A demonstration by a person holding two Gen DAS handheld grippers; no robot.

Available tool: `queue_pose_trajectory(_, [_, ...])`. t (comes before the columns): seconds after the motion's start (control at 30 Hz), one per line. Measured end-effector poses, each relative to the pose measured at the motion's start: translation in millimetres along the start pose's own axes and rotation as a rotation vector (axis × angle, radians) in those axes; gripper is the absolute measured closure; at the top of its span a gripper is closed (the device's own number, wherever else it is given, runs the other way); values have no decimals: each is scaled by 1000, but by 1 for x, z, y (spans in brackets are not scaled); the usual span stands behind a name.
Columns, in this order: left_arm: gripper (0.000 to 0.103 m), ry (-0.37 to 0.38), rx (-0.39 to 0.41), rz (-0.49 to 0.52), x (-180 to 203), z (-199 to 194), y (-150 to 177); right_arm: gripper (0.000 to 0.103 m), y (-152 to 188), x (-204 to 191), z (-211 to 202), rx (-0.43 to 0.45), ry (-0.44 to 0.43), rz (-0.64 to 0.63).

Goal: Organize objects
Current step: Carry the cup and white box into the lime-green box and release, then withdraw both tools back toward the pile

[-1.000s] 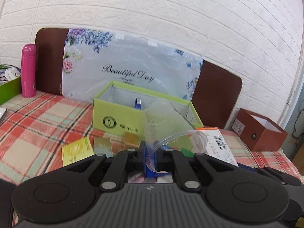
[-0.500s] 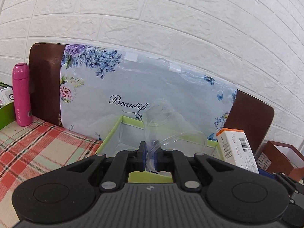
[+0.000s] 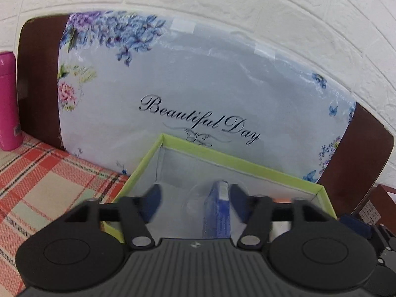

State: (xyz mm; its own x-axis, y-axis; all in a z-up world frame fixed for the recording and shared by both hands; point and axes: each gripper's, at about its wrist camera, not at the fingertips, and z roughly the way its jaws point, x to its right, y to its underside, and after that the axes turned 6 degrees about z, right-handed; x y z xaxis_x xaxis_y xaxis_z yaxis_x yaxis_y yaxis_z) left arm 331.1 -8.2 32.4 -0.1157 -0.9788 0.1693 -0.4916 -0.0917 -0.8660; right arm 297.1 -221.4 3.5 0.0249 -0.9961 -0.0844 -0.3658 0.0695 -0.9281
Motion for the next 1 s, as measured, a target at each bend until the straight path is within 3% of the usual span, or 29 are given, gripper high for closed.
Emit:
queue_pose_trajectory(0.27, [21,-29,24,10,-5,-22,6,0,-3,5,-28,19,8,30])
queue_pose_trajectory(0.5, [21,-4,75,49,9,-74,4,0,-18,2,-81,62,-36,67])
queue_pose_trajectory(0.63, [20,2,41,59,18,-108,17,0,-17,1,-120,79,-53,82])
queue_pose_trajectory(0.9, [20,19,-35,82,22,-167,83,0,35,16,-197,40,-106,243])
queue_pose_trajectory(1.0, [20,30,-68,70,24,-178,104,0,61,14,-213,4,-94,232])
